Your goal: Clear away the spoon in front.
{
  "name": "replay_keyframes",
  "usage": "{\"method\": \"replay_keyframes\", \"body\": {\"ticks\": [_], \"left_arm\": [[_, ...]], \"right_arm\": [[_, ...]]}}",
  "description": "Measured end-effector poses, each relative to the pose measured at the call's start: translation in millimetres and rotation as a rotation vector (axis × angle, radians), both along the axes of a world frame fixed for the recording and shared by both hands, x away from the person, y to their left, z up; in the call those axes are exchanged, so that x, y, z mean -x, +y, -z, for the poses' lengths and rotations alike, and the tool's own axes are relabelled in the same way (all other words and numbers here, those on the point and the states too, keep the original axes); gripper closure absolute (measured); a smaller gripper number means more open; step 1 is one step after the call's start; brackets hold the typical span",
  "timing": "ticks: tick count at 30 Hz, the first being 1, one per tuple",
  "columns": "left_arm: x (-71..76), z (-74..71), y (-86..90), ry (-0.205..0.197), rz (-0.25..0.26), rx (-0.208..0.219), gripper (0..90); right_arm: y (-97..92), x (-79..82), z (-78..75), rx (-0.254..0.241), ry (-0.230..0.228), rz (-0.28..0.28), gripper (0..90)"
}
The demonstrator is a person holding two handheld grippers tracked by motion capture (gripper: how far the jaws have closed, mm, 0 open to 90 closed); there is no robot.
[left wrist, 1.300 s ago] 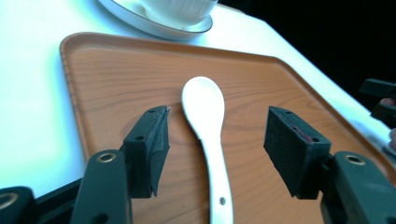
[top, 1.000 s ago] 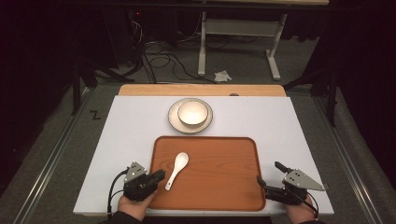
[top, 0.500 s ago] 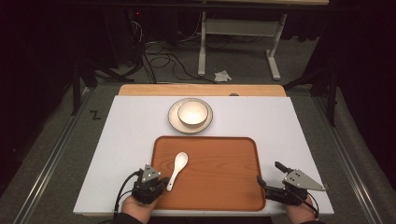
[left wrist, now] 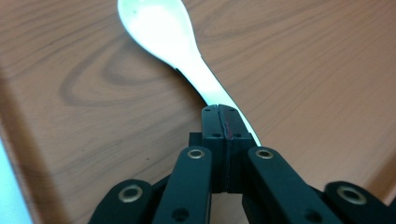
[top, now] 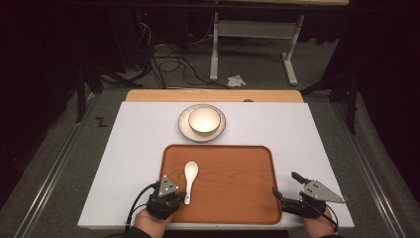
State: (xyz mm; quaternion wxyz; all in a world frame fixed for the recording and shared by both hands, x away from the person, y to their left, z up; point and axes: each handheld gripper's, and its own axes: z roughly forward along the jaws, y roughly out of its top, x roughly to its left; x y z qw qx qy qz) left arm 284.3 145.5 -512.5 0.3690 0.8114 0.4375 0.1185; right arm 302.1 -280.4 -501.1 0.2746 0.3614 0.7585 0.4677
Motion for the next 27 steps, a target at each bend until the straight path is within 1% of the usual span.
{"method": "replay_keyframes", "body": {"ticks": [9,13,14,15,18,19,20,21,22,25,26,27], "left_arm": [[-0.3,0.4,-1.9,0.002,0.006,0.003,90.0],[-0.6,-0.8,0.7,-0.01,-0.013,0.012,90.0],[-1.0,-1.6,2.9,-0.018,-0.02,0.022,89.9],[-1.2,-2.5,5.0,-0.025,-0.026,0.033,88.0],[-1.4,-5.3,11.7,-0.063,-0.038,0.058,74.9],[-1.4,-5.3,11.7,-0.063,-0.038,0.058,71.0],[-1.7,-7.1,15.3,-0.082,-0.042,0.071,71.0],[-1.7,-8.9,18.5,-0.1,-0.046,0.079,65.5],[-1.3,-12.8,24.9,-0.14,-0.056,0.085,55.7],[0.8,-17.8,35.0,-0.21,-0.083,0.067,44.4],[1.0,-18.9,38.8,-0.227,-0.093,0.057,40.2],[1.0,-18.9,38.8,-0.227,-0.093,0.057,36.5]], "right_arm": [[0.2,-0.1,0.1,-0.001,-0.001,-0.003,15.2],[0.2,-0.1,0.1,-0.001,-0.001,-0.003,15.2],[0.2,-0.1,0.0,-0.001,-0.001,-0.003,15.2],[0.1,-0.2,0.1,-0.002,-0.003,-0.004,15.2],[-0.1,-0.1,-0.1,0.0,-0.001,0.0,15.2],[-0.1,-0.1,-0.1,0.0,-0.001,0.0,15.2],[-0.1,-0.1,-0.1,0.0,-0.001,0.0,15.2],[-0.1,-0.1,0.0,0.0,-0.001,-0.001,15.2],[0.1,0.0,0.2,0.0,0.004,0.001,15.2],[0.3,0.3,0.2,-0.003,0.005,0.0,15.2],[0.2,0.3,0.1,-0.002,0.003,0.0,15.2],[0.2,0.3,0.1,-0.002,0.003,0.0,15.2]]}}
